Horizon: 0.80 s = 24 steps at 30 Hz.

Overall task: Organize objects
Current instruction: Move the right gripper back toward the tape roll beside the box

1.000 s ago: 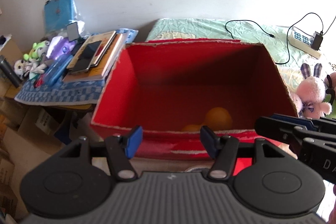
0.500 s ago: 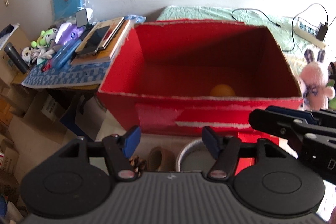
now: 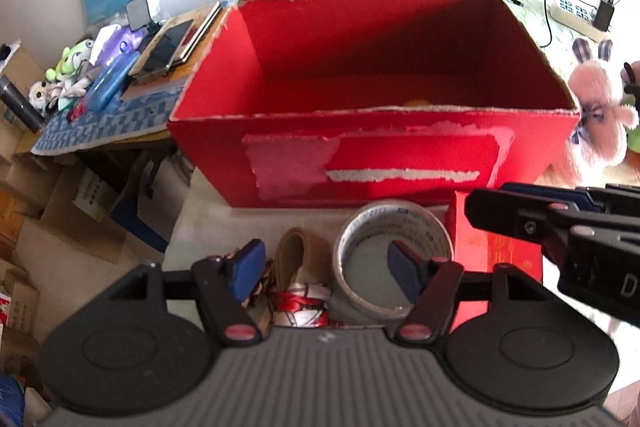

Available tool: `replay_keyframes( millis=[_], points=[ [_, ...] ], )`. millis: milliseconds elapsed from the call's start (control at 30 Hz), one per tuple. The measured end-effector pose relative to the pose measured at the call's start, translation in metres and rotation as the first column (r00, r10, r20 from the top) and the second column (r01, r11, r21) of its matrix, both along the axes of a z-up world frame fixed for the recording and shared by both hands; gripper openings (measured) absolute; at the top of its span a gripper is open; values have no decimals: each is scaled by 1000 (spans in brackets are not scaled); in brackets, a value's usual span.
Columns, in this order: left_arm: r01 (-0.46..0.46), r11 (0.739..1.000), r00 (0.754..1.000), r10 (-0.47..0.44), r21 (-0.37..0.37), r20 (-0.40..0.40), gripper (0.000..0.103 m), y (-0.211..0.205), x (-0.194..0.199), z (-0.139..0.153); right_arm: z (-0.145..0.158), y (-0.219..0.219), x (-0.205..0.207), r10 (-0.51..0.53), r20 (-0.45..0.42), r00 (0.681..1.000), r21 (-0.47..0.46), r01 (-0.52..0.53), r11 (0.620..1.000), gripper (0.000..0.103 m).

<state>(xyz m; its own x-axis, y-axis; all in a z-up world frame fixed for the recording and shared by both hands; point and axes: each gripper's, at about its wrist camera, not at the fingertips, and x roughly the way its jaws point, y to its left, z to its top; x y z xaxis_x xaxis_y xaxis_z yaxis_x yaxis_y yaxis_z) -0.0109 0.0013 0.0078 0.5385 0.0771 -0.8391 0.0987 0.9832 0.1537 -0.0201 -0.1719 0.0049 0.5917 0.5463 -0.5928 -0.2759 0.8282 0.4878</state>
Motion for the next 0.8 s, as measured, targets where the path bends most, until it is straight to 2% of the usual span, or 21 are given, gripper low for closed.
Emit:
replay_keyframes(
  millis=[200,333,500,633,800],
  points=[
    [14,1000,1000,-14,3,4,71,8,0,0,0,4,4,-2,-16,1000,18,2,1000,25],
    [-20,1000,1000,20,-12,18,72,29,1,5,-5,12,10,9,-43,999,22,-8,1000,25],
    [-47,996,999,46,-81,-11,71,59,3,5,-11,20,18,0,-68,998,-24,-1,1000,25],
    [23,990,1000,-23,-139,-3,71,62,-7,4,-22,20,23,3,-96,995,-77,-11,997,25],
    [106,975,994,-106,-193,12,64,49,-10,0,-30,27,23,17,-64,998,-185,-29,982,25]
  ],
)
